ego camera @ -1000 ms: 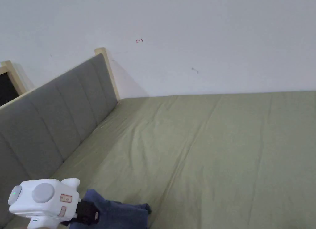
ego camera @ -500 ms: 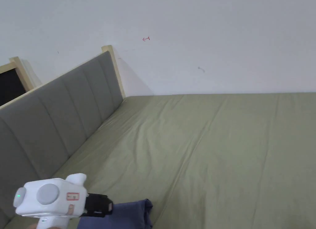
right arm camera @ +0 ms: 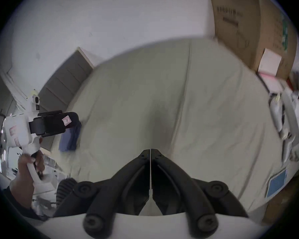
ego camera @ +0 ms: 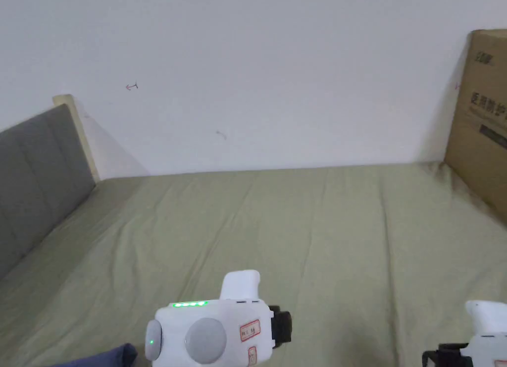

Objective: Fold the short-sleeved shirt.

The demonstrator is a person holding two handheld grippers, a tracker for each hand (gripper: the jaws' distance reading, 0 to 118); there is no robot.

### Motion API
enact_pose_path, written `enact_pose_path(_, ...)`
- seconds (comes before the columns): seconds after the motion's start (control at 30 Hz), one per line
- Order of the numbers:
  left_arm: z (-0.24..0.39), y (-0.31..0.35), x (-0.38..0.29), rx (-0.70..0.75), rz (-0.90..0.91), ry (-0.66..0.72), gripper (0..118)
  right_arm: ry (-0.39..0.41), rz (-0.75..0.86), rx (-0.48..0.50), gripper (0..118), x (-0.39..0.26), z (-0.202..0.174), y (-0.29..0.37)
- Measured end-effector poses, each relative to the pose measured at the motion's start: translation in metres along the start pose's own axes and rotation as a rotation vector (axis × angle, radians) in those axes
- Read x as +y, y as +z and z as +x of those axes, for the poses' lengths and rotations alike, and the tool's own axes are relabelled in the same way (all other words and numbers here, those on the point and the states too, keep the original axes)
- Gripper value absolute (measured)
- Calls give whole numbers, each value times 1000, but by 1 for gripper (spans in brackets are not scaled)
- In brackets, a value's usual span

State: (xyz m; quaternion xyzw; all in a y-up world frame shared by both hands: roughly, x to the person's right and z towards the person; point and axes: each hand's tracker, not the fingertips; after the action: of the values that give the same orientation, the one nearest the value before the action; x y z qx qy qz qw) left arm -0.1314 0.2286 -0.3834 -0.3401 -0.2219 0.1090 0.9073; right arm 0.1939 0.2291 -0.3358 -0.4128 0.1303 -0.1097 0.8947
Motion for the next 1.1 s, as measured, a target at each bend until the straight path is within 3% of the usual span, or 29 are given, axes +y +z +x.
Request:
enact_pose_path(0.17,58,61,1,202,464,-151,2,83,535,9,0,3,-24,61)
enact_pose_path(0.27,73,86,-7,250,597,-170,2,161,726,-110,0,-3,-48,79)
enact_pose_path(0.37,82,97,-13,303,669,-248,2,204,809,-156,0,-1,-56,73)
enact_pose_path(0.5,87,96,-14,374,685,-311,2,124,791,-174,2,13,-53,53)
enact_pose_path(0.57,85,94,-12,374,670,-304,3,92,773,-192,9,17,-51,48)
enact_pose_path(0.6,84,94,-12,376,667,-293,8,81,767,-189,17,18,-50,47)
enact_pose_path(0.63,82,93,-10,371,665,-283,25,78,759,-191,40,18,-49,47)
enact_pose_path(0.67,82,92,-10,368,663,-275,51,77,754,-199,68,18,-49,47)
enact_pose_path(0.7,81,91,-10,375,662,-271,85,77,749,-215,99,17,-49,48)
enact_pose_path(0.73,79,91,-9,377,658,-265,85,78,738,-228,99,18,-49,48)
enact_pose_path(0.77,78,88,-7,372,645,-259,95,79,730,-238,108,18,-48,49)
enact_pose_path(0.8,76,87,-7,366,633,-253,113,112,716,-252,118,15,-49,52)
enact_pose_path(0.83,76,89,-13,350,710,-264,117,98,756,-263,118,17,-51,55)
enact_pose_path(0.9,79,85,-15,351,669,-259,118,142,744,-289,118,22,-57,55)
enact_pose_path(1.1,83,79,-14,335,643,-283,118,156,748,-287,118,19,-60,58)
